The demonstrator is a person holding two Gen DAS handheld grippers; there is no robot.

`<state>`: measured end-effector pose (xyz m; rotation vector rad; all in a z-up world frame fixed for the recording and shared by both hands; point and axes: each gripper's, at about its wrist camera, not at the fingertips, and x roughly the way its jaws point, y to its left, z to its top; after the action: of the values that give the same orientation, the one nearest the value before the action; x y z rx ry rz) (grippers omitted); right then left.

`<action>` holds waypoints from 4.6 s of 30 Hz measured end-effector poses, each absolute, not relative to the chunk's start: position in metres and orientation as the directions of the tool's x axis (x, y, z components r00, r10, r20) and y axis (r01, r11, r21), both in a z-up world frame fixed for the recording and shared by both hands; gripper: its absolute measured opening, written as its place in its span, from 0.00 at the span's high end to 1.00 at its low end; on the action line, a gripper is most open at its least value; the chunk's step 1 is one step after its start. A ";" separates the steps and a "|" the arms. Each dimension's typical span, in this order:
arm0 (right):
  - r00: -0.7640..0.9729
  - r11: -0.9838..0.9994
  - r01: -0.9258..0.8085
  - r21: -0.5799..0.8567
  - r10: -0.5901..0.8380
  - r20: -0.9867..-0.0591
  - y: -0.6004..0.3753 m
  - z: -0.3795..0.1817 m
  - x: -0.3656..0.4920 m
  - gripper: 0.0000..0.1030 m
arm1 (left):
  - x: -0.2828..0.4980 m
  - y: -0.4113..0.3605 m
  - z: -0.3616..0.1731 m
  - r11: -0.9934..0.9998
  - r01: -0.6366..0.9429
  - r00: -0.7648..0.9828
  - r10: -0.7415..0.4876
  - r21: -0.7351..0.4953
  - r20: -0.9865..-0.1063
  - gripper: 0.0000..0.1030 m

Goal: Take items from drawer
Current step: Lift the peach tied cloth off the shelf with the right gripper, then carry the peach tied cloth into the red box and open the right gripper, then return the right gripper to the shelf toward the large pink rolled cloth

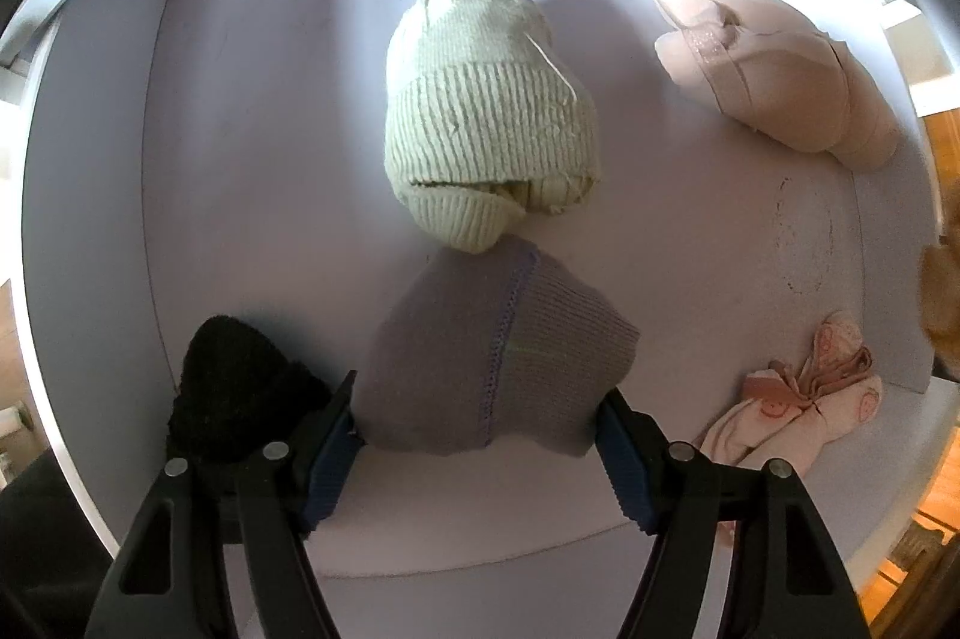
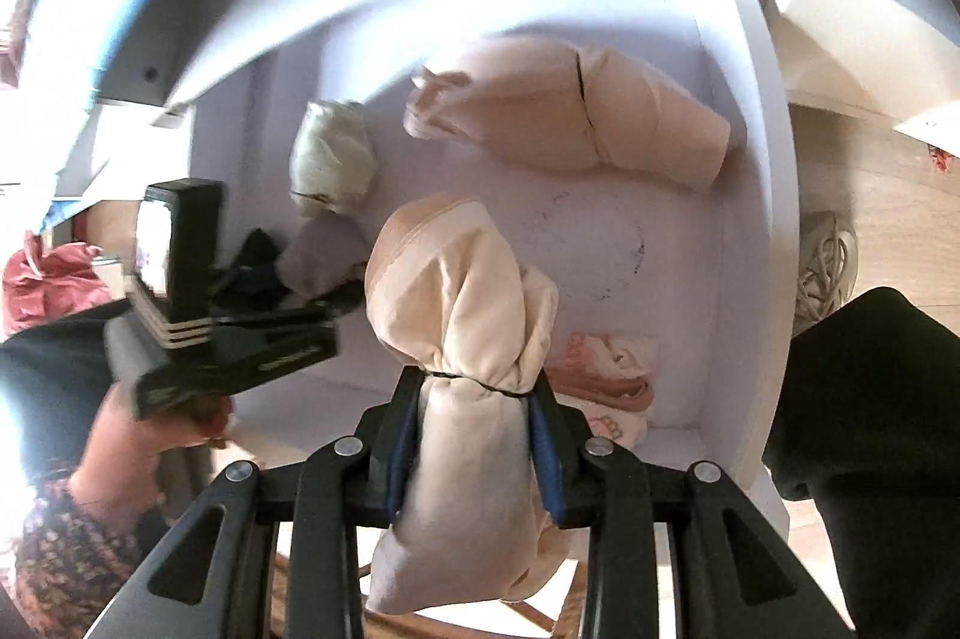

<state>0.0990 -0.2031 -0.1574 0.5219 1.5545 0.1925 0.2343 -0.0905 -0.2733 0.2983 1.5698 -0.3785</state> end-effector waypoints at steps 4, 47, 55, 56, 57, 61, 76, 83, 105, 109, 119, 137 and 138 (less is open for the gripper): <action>0.086 0.861 0.151 0.486 0.479 -0.874 -0.198 -0.115 0.097 0.68 | 0.234 -0.092 -0.274 0.907 0.417 -0.039 -0.039 -0.052 -0.998 0.30; 0.328 0.971 0.127 0.201 0.150 -0.933 -0.159 0.063 0.288 0.67 | 0.236 -0.108 -0.280 0.899 0.436 -0.068 -0.022 -0.049 -0.997 0.30; 0.299 0.996 0.094 0.014 -0.014 -0.954 -0.149 0.051 0.290 0.66 | 0.237 -0.108 -0.282 0.898 0.437 -0.068 -0.018 -0.046 -0.998 0.30; 0.300 0.996 0.090 0.008 -0.020 -0.954 -0.148 0.049 0.289 0.66 | 0.237 -0.108 -0.282 0.898 0.437 -0.068 -0.018 -0.046 -0.998 0.29; 0.300 0.996 0.088 0.004 -0.022 -0.954 -0.147 0.049 0.288 0.66 | 0.238 -0.109 -0.282 0.898 0.437 -0.068 -0.018 -0.046 -0.998 0.29; 0.302 0.996 0.092 -0.009 -0.037 -0.953 -0.146 0.047 0.286 0.64 | 0.238 -0.109 -0.283 0.899 0.436 -0.069 -0.018 -0.046 -0.997 0.29; 0.509 0.993 0.048 0.107 0.067 -0.858 -0.172 0.089 0.249 0.60 | 0.240 -0.109 -0.284 0.899 0.435 -0.067 -0.018 -0.045 -0.998 0.30; 0.553 0.979 -0.107 0.174 0.204 -0.808 -0.175 0.077 0.184 0.60 | 0.233 -0.113 -0.284 0.900 0.433 -0.056 -0.021 -0.043 -0.998 0.30; 0.132 0.979 -0.202 0.032 0.060 -0.989 -0.161 -0.153 0.111 0.57 | 0.223 -0.092 -0.266 0.927 0.363 -0.036 -0.084 -0.091 -0.996 0.33; 0.121 0.978 -0.207 0.006 0.031 -0.992 -0.164 -0.169 0.115 0.45 | 0.222 -0.078 -0.257 0.944 0.307 -0.027 -0.120 -0.123 -0.992 0.33; 0.150 0.952 -0.283 -0.117 -0.077 -0.986 -0.164 -0.189 0.133 0.38 | 0.218 -0.043 -0.235 0.964 0.190 -0.007 -0.190 -0.188 -0.982 0.34; 0.252 0.763 -0.552 -0.336 -0.232 -0.940 -0.143 -0.225 0.163 0.35 | 0.200 -0.008 -0.160 0.946 0.207 0.110 -0.277 -0.250 -0.955 0.33; 0.251 0.763 -0.554 -0.335 -0.231 -0.940 -0.140 -0.226 0.161 0.33 | 0.203 -0.008 -0.154 0.944 0.211 0.117 -0.283 -0.254 -0.952 0.33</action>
<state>0.1613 -0.1395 -0.2256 -0.7201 1.3297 0.2478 0.2035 -0.0078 -0.1536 -0.0610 1.4083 -0.3616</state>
